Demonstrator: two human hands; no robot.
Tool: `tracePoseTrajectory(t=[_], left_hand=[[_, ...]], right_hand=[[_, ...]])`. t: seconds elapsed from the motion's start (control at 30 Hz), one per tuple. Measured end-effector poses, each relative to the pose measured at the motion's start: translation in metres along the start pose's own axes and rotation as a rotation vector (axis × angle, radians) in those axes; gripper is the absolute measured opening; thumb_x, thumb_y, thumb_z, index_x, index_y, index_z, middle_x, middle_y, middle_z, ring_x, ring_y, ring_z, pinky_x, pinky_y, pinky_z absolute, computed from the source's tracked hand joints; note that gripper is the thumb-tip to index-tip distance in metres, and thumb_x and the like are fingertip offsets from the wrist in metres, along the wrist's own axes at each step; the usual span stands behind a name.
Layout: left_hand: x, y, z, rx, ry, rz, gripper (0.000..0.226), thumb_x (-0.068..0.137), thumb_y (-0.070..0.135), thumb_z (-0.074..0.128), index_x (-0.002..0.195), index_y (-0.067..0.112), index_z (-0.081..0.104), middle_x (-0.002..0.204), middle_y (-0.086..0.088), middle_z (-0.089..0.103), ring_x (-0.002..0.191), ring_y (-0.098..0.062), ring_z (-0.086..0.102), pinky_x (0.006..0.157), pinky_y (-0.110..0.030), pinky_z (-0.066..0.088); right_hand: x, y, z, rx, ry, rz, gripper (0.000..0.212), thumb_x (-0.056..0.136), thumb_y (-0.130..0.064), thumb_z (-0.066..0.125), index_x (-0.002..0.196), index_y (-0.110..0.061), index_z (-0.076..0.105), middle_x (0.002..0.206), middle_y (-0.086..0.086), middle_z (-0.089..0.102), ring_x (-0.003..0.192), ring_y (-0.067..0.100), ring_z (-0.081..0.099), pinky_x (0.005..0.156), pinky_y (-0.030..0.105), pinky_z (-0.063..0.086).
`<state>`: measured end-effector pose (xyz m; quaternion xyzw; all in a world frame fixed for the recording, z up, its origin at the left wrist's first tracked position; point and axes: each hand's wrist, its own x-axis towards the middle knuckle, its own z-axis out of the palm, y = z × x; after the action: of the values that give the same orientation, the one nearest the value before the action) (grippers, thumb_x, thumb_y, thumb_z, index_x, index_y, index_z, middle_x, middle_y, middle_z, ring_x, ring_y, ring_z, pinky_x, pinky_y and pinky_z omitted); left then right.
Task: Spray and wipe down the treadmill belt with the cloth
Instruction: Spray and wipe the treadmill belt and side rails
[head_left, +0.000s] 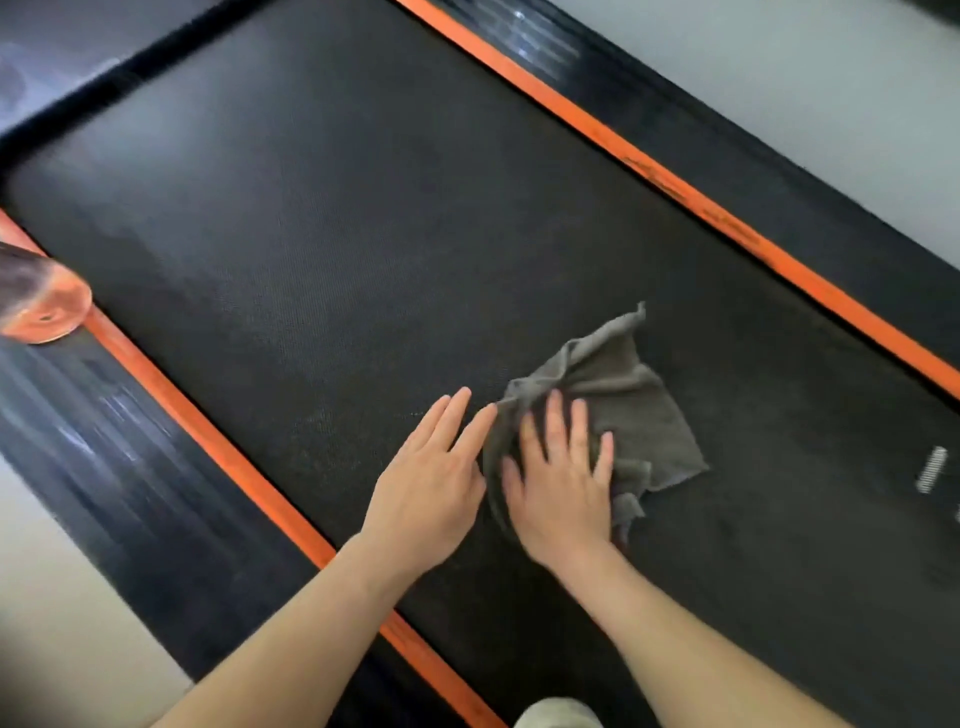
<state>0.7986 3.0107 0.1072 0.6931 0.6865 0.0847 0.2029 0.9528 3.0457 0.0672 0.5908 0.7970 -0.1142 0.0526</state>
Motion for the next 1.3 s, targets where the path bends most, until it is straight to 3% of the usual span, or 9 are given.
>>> tracePoseTrajectory(t=[0.23, 0.5, 0.6, 0.73, 0.83, 0.93, 1.1, 1.2, 1.3], left_hand=[[-0.051, -0.032, 0.000, 0.062, -0.095, -0.051, 0.073, 0.083, 0.011, 0.064, 0.151, 0.019, 0.039, 0.158, -0.013, 0.033, 0.144, -0.029, 0.035, 0.102, -0.037, 0.048], [-0.034, 0.009, 0.014, 0.148, -0.104, 0.073, 0.073, 0.083, 0.017, 0.067, 0.151, 0.018, 0.039, 0.155, -0.015, 0.037, 0.139, -0.034, 0.040, 0.110, -0.047, 0.042], [-0.023, 0.013, -0.003, 0.080, 0.059, -0.043, 0.066, 0.086, 0.006, 0.062, 0.149, 0.009, 0.041, 0.152, -0.016, 0.040, 0.137, -0.031, 0.036, 0.109, -0.041, 0.039], [-0.039, -0.005, -0.016, 0.065, 0.051, -0.110, 0.065, 0.077, 0.002, 0.074, 0.138, 0.010, 0.055, 0.150, -0.018, 0.043, 0.129, -0.035, 0.050, 0.093, -0.041, 0.053], [-0.057, -0.019, -0.001, -0.066, -0.023, -0.218, 0.080, 0.084, 0.003, 0.061, 0.155, 0.021, 0.029, 0.161, -0.012, 0.025, 0.140, -0.029, 0.035, 0.100, -0.040, 0.051], [-0.044, 0.001, 0.019, -0.045, -0.072, -0.069, 0.078, 0.075, 0.008, 0.069, 0.148, 0.017, 0.044, 0.154, -0.014, 0.039, 0.137, -0.031, 0.045, 0.100, -0.046, 0.051], [-0.005, 0.040, 0.029, 0.075, -0.012, -0.065, 0.055, 0.094, 0.031, 0.049, 0.147, 0.020, 0.044, 0.160, -0.008, 0.029, 0.148, -0.027, 0.027, 0.117, -0.051, 0.024], [-0.004, 0.012, 0.014, 0.057, 0.034, -0.282, 0.049, 0.096, 0.030, 0.032, 0.135, 0.010, 0.053, 0.157, -0.013, 0.034, 0.149, -0.027, 0.025, 0.120, -0.050, 0.022], [-0.034, -0.038, 0.003, 0.103, 0.001, -0.381, 0.063, 0.089, 0.027, 0.018, 0.138, 0.001, 0.046, 0.154, -0.019, 0.037, 0.148, -0.031, 0.024, 0.118, -0.046, 0.028]], right_hand=[[-0.030, -0.026, 0.019, -0.058, -0.085, -0.635, 0.059, 0.092, -0.057, 0.040, 0.147, -0.035, 0.041, 0.159, -0.005, 0.035, 0.151, 0.020, 0.021, 0.119, 0.049, 0.016], [0.011, 0.083, -0.008, -0.022, 0.026, 0.296, 0.072, 0.093, -0.053, 0.013, 0.157, -0.024, 0.027, 0.165, 0.005, 0.018, 0.151, 0.029, 0.017, 0.116, 0.060, 0.022], [-0.023, -0.009, 0.011, 0.030, 0.031, -0.037, 0.066, 0.093, -0.045, 0.025, 0.153, -0.020, 0.036, 0.161, 0.005, 0.030, 0.150, 0.029, 0.024, 0.115, 0.061, 0.022], [-0.063, -0.074, 0.013, 0.033, -0.189, -0.578, 0.062, 0.099, -0.043, 0.025, 0.157, -0.023, 0.023, 0.160, 0.001, 0.032, 0.152, 0.022, 0.006, 0.119, 0.053, -0.015], [-0.044, -0.037, 0.012, 0.011, -0.188, -0.788, 0.056, 0.097, -0.049, 0.031, 0.151, -0.034, 0.036, 0.161, -0.005, 0.029, 0.152, 0.017, 0.013, 0.121, 0.052, 0.010], [-0.005, 0.038, -0.002, -0.088, -0.107, -0.522, 0.060, 0.093, -0.059, 0.037, 0.150, -0.039, 0.034, 0.160, -0.008, 0.032, 0.147, 0.016, 0.029, 0.114, 0.051, 0.034], [0.009, 0.044, -0.011, -0.044, -0.048, -0.031, 0.067, 0.096, -0.054, 0.012, 0.159, -0.029, 0.012, 0.167, 0.001, 0.011, 0.153, 0.023, 0.009, 0.120, 0.055, 0.011], [-0.016, -0.027, 0.009, -0.038, -0.132, -0.256, 0.072, 0.099, -0.052, 0.023, 0.158, -0.022, -0.006, 0.164, -0.001, -0.016, 0.151, 0.021, -0.016, 0.120, 0.058, -0.001], [-0.032, -0.064, 0.021, -0.026, -0.173, -0.622, 0.069, 0.098, -0.048, 0.030, 0.159, -0.018, 0.019, 0.167, 0.002, 0.009, 0.152, 0.019, -0.007, 0.118, 0.061, 0.019]])
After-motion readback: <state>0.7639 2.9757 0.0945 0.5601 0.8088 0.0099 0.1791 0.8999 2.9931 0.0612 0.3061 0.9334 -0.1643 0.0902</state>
